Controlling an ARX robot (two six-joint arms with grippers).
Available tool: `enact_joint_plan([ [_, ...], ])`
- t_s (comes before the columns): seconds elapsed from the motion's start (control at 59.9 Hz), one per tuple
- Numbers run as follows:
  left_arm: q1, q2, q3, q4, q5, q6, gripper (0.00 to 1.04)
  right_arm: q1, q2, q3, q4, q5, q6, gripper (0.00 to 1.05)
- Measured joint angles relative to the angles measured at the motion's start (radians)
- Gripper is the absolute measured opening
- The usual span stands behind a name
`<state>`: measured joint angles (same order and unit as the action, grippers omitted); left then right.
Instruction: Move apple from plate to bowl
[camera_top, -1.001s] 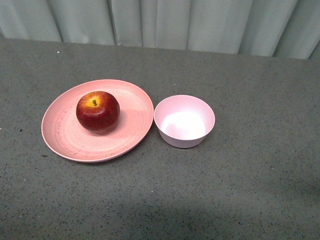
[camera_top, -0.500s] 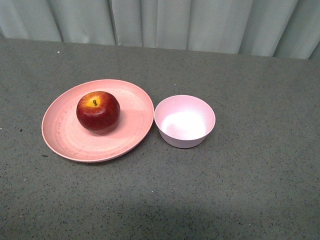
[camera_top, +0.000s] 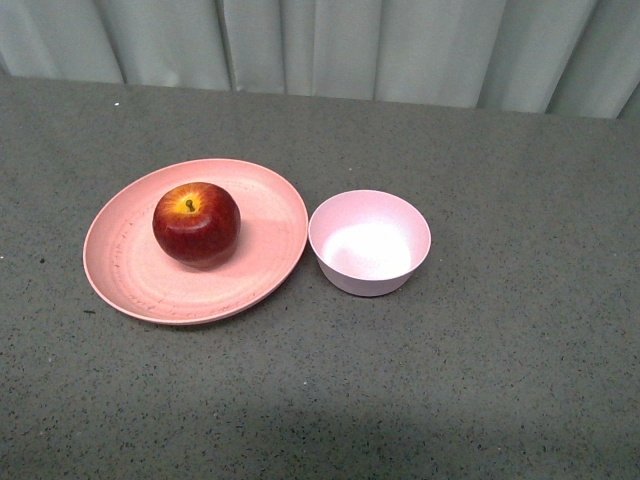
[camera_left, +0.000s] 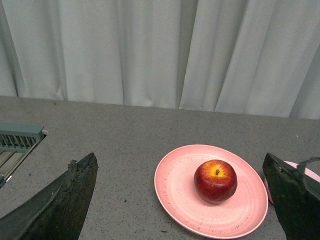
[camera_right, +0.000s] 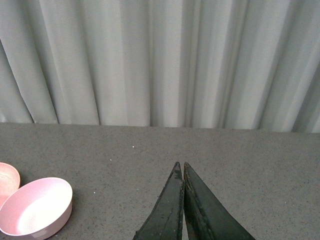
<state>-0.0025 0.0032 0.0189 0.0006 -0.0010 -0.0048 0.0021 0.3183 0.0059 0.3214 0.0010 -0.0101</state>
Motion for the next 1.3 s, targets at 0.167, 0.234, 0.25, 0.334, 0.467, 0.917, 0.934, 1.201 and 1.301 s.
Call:
enact_joint_plan([
  [0.167,0.0,0.0,0.0,0.0,0.0,0.0,0.98,0.0,-0.055,0.0,-0.054,0.0,0.0,0.01],
  [0.234,0.0,0.0,0.0,0.0,0.0,0.0,0.98,0.0,-0.073,0.0,-0.072,0.0,0.0,0.01],
  [0.25,0.0,0.0,0.0,0.0,0.0,0.0,0.98,0.0,-0.079,0.0,-0.079,0.0,0.0,0.01],
  [0.334,0.0,0.0,0.0,0.0,0.0,0.0,0.98,0.0,-0.101,0.0,-0.101,0.0,0.0,0.01],
  [0.467,0.0,0.0,0.0,0.0,0.0,0.0,0.98,0.0,-0.133,0.0,-0.132,0.0,0.0,0.01],
  [0.917,0.0,0.0,0.0,0.0,0.0,0.0,0.98,0.0,-0.314,0.0,-0.32,-0.002,0.0,0.11],
  [0.934,0.0,0.0,0.0,0.0,0.0,0.0,0.98,0.0,-0.314,0.0,-0.32,-0.002,0.0,0.16],
  [1.201,0.0,0.0,0.0,0.0,0.0,0.0,0.98,0.0,-0.314,0.0,-0.32,-0.002,0.0,0.61],
  [1.301,0.0,0.0,0.0,0.0,0.0,0.0,0.98,0.0,-0.314,0.0,-0.32,-0.002,0.0,0.78],
])
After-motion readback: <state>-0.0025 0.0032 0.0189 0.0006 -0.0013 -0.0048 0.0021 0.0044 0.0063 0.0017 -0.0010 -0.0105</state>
